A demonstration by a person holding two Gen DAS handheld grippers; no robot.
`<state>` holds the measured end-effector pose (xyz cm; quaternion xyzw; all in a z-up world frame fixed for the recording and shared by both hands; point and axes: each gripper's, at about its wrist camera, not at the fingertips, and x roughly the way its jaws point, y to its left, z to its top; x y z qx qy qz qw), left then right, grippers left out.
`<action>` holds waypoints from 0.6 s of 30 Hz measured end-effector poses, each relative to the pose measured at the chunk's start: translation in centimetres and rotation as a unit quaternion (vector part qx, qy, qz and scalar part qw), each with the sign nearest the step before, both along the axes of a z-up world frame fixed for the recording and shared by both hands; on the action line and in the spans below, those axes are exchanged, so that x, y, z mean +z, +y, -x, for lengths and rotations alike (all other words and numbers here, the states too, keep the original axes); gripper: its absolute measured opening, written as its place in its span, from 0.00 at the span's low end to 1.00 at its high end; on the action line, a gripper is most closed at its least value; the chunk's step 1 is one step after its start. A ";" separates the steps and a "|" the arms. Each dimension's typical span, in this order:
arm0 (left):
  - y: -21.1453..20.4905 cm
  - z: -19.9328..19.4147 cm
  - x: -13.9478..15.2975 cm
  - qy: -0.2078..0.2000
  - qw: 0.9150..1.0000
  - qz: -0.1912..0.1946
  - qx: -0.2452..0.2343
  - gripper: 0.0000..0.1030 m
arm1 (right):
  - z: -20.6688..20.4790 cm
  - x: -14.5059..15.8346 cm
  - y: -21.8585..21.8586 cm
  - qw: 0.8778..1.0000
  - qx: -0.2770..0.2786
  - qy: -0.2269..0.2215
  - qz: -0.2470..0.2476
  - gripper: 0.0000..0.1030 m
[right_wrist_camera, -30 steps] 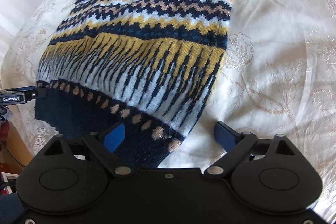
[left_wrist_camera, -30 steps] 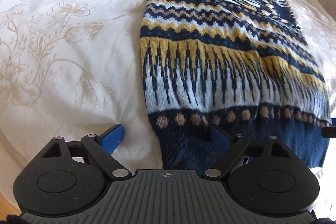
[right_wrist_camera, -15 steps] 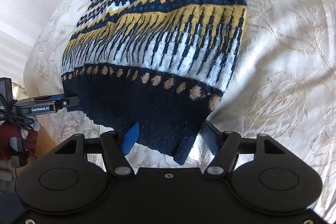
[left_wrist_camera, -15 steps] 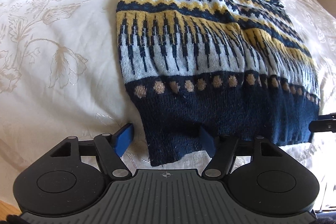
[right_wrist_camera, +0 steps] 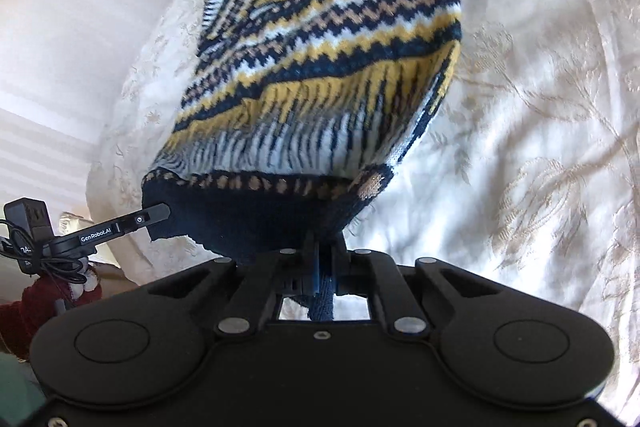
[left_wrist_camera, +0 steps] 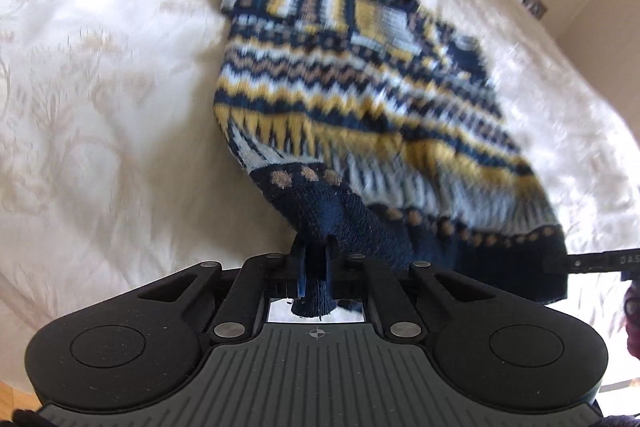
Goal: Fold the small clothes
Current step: 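Grasp the hem with both grippers and lift it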
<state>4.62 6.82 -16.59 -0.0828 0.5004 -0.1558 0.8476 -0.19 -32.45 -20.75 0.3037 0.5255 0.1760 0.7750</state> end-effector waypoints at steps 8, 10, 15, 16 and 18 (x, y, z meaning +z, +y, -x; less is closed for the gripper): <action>0.6 -2.9 5.8 -0.069 0.997 0.043 0.020 0.08 | -2.2 5.9 -0.5 0.996 -0.049 -0.075 -0.016 0.12; 0.7 -3.8 6.7 -0.084 0.995 0.051 0.030 0.07 | -3.1 7.0 -0.7 0.994 -0.061 -0.092 -0.017 0.12; 0.8 -5.8 8.1 -0.109 0.991 0.066 0.046 0.05 | -5.3 8.9 -1.0 0.989 -0.082 -0.125 -0.018 0.12; 0.8 -6.1 8.2 -0.112 0.990 0.065 0.046 0.05 | -5.7 9.2 -1.0 0.988 -0.083 -0.131 -0.015 0.12; 0.8 -6.6 8.3 -0.116 0.990 0.066 0.050 0.05 | -6.5 9.6 -0.9 0.987 -0.084 -0.138 -0.012 0.12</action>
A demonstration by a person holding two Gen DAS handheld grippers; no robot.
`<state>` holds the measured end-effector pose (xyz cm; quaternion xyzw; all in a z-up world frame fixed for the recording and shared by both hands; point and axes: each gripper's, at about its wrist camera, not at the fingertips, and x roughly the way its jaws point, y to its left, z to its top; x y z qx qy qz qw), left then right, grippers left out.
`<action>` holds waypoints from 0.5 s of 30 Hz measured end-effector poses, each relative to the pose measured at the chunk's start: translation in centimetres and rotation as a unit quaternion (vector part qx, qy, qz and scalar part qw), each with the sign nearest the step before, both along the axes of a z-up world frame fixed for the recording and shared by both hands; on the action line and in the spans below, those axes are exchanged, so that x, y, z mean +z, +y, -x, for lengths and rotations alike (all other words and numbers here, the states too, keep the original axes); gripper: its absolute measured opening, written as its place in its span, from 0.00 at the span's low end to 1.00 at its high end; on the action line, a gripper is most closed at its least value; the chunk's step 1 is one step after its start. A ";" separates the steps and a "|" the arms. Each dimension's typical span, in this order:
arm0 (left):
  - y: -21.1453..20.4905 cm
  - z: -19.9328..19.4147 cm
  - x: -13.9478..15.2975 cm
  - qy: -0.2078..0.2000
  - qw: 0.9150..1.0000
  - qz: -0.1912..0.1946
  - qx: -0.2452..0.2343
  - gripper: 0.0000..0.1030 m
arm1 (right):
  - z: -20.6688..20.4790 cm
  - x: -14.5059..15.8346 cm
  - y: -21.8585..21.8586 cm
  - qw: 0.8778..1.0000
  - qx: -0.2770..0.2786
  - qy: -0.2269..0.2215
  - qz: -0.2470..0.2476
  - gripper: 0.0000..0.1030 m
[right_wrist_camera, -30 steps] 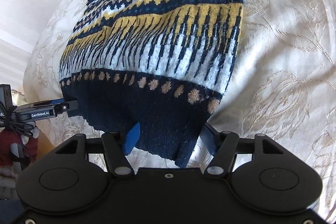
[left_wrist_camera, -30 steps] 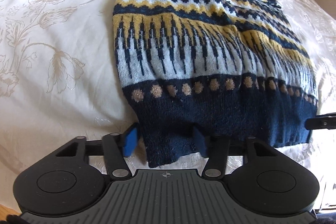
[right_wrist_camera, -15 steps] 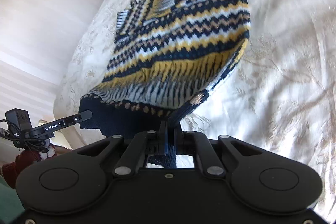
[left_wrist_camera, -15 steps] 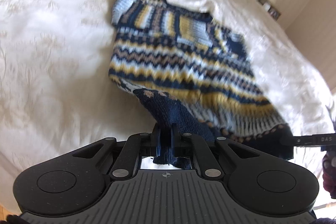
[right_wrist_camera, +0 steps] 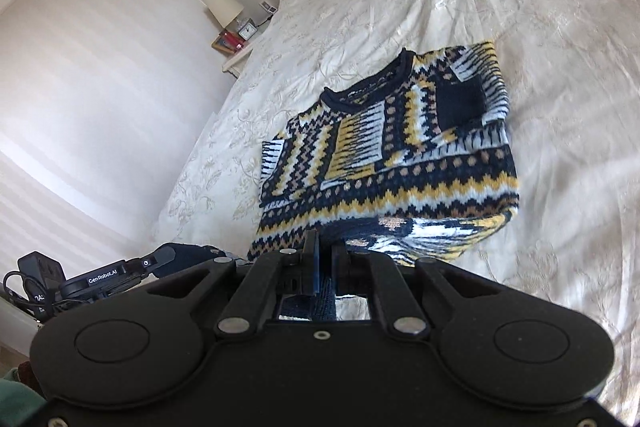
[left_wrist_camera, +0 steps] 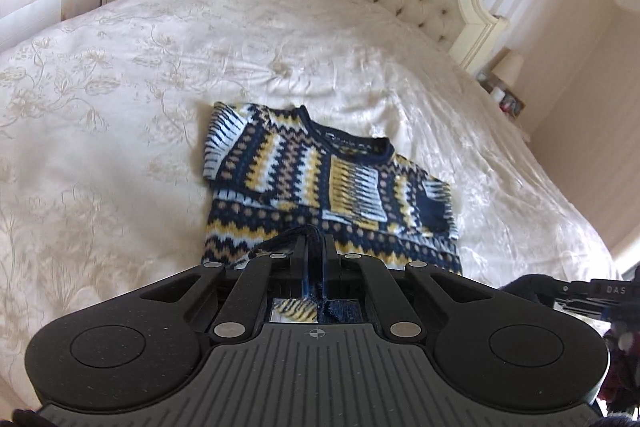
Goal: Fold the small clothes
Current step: 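Grasp the hem with both grippers and lift it, then fold the hem up over the body toward the collar with both grippers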
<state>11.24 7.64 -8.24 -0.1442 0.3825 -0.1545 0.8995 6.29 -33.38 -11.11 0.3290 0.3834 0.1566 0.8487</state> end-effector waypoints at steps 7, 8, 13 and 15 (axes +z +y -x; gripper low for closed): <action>0.6 -2.0 0.3 -0.005 1.000 0.015 0.022 0.05 | -2.0 0.7 -0.3 1.000 -0.024 -0.010 -0.003 0.12; 0.6 -2.4 0.4 -0.007 1.000 0.015 0.024 0.05 | -2.3 0.7 -0.3 1.000 -0.028 -0.010 -0.004 0.12; 0.5 -5.4 1.2 -0.027 0.999 0.021 0.031 0.05 | -4.9 1.0 -1.0 0.999 -0.044 -0.018 -0.006 0.12; 0.4 -6.9 1.4 -0.035 0.999 0.024 0.032 0.05 | -6.3 1.1 -1.5 0.998 -0.053 -0.023 -0.006 0.12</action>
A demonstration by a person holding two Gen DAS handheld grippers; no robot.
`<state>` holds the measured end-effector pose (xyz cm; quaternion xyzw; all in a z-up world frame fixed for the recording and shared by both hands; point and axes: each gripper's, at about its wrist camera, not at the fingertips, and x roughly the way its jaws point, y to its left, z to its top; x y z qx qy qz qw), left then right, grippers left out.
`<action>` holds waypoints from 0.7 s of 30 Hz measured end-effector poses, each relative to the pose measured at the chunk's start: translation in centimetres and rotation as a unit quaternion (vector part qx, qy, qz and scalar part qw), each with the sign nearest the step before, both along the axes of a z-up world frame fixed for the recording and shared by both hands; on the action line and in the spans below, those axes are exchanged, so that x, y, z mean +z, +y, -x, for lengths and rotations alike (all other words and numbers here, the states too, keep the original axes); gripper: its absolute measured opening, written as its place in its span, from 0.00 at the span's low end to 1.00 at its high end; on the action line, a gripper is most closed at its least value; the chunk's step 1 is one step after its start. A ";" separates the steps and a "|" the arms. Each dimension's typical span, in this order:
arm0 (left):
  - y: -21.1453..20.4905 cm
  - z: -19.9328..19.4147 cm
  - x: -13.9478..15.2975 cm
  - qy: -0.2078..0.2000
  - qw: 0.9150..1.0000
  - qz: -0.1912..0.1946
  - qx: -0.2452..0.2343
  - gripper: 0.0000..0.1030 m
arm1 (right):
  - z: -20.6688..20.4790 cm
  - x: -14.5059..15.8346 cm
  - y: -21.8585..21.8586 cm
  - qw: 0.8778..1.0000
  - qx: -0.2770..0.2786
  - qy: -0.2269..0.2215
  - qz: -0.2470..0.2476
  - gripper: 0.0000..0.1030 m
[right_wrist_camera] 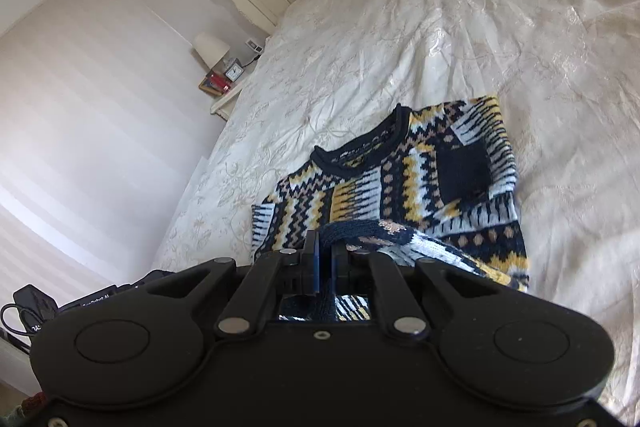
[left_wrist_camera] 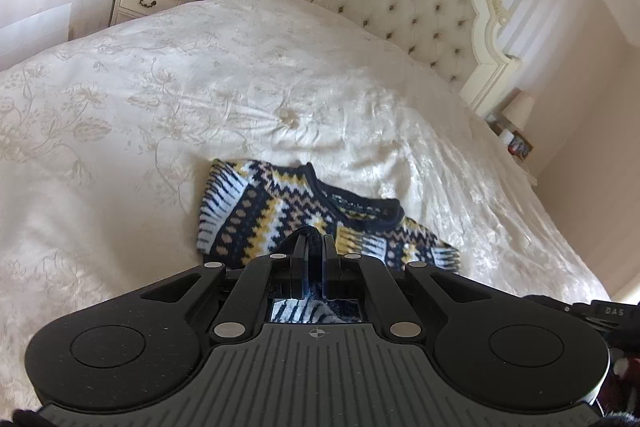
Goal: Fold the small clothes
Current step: 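Fold the hem up over the body toward the collar with both grippers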
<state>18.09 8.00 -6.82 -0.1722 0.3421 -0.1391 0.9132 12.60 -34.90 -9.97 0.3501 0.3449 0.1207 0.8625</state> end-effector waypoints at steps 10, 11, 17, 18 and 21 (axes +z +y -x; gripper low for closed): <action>-2.1 -8.1 -1.2 -0.009 1.000 -0.014 -0.005 0.05 | -9.3 -1.5 -1.7 0.999 -0.024 0.009 0.024 0.12; -2.3 -8.9 -1.6 -0.005 1.000 -0.015 -0.004 0.05 | -10.2 -1.9 -1.8 0.999 -0.025 0.014 0.025 0.12; -3.5 -13.4 -4.5 0.026 0.999 -0.038 -0.001 0.05 | -15.1 -5.0 -2.1 0.998 -0.026 0.049 0.043 0.12; -3.7 -14.1 -5.0 0.030 0.999 -0.045 -0.003 0.05 | -15.7 -5.4 -2.2 0.997 -0.027 0.053 0.046 0.12; -4.2 -16.0 -6.1 0.042 0.997 -0.061 -0.009 0.05 | -17.7 -6.7 -2.4 0.996 -0.027 0.067 0.056 0.12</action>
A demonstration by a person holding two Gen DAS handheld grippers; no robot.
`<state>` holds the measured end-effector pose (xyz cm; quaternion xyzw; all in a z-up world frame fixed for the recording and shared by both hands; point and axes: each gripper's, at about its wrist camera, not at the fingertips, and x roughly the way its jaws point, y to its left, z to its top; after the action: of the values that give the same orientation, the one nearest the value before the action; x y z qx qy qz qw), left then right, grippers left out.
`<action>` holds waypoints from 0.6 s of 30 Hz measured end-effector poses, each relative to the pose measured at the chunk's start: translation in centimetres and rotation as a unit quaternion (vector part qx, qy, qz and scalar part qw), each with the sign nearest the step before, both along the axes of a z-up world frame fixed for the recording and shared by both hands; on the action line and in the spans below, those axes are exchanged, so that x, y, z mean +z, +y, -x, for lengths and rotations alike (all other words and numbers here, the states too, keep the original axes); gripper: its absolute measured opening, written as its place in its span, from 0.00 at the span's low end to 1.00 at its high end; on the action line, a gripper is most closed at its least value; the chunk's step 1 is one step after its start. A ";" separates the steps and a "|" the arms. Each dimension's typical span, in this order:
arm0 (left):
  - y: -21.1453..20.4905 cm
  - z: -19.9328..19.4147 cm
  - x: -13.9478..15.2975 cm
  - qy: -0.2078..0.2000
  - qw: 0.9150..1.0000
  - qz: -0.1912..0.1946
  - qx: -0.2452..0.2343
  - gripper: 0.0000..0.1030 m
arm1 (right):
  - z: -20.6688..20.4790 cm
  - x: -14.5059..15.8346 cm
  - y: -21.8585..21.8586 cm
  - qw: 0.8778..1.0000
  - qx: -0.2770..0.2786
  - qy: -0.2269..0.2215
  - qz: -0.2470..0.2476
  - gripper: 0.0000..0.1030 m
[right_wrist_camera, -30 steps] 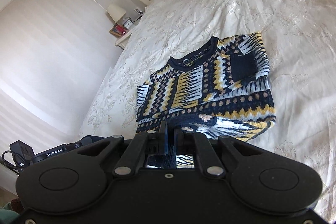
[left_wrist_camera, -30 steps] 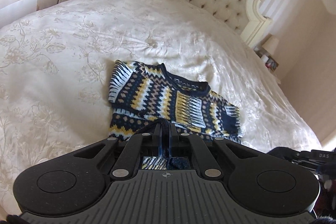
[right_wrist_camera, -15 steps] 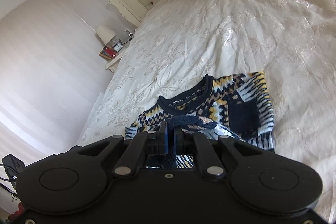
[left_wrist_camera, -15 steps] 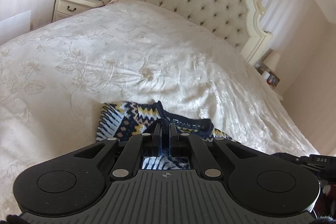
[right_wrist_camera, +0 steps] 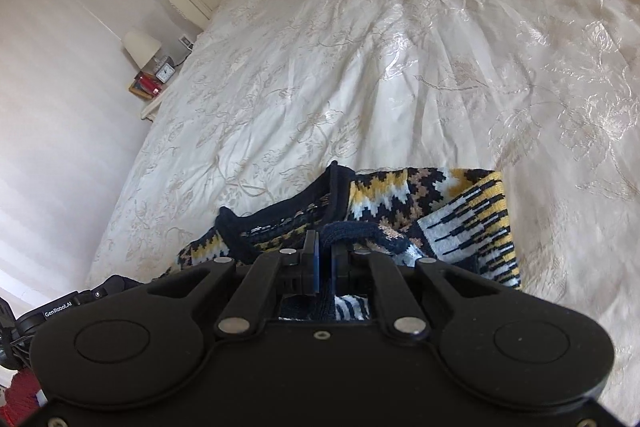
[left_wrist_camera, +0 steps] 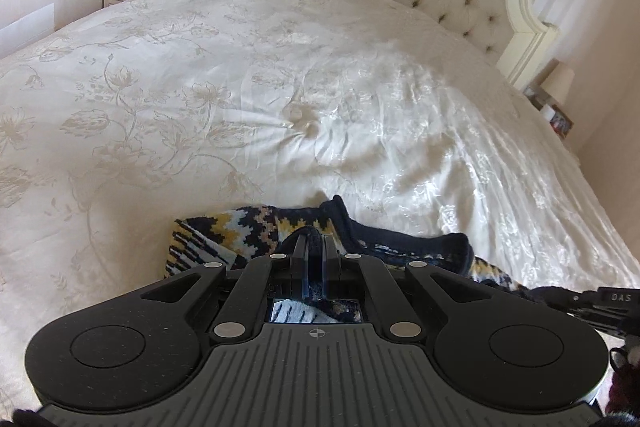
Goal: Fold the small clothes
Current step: 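Fold the hem up over the body toward the collar with both grippers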
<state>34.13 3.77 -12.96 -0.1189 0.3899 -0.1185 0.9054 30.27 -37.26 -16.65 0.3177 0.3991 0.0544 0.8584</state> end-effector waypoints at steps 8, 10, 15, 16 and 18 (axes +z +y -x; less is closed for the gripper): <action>-0.8 -4.0 -1.7 0.045 0.997 -0.048 0.039 0.16 | -3.8 -2.1 -0.1 0.999 -0.005 0.033 0.022 0.19; -0.7 -4.8 -1.6 0.045 0.996 -0.056 0.050 0.27 | -4.3 -2.1 0.0 0.999 -0.007 0.037 0.027 0.19; -0.9 -5.1 -0.6 0.039 0.994 -0.088 0.046 0.31 | -4.3 -1.6 0.7 0.998 0.002 0.025 0.053 0.27; -0.8 -4.9 -0.5 0.038 0.994 -0.088 0.044 0.31 | -4.1 -1.5 0.8 0.998 -0.002 0.020 0.057 0.31; -0.9 -4.7 -0.2 0.037 0.994 -0.090 0.042 0.32 | -3.7 -1.1 0.7 0.998 -0.015 0.005 0.067 0.51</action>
<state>38.84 2.85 -13.14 -0.0571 0.4273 -0.0405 0.9014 33.95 -36.52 -17.73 0.2658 0.4012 0.0128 0.8765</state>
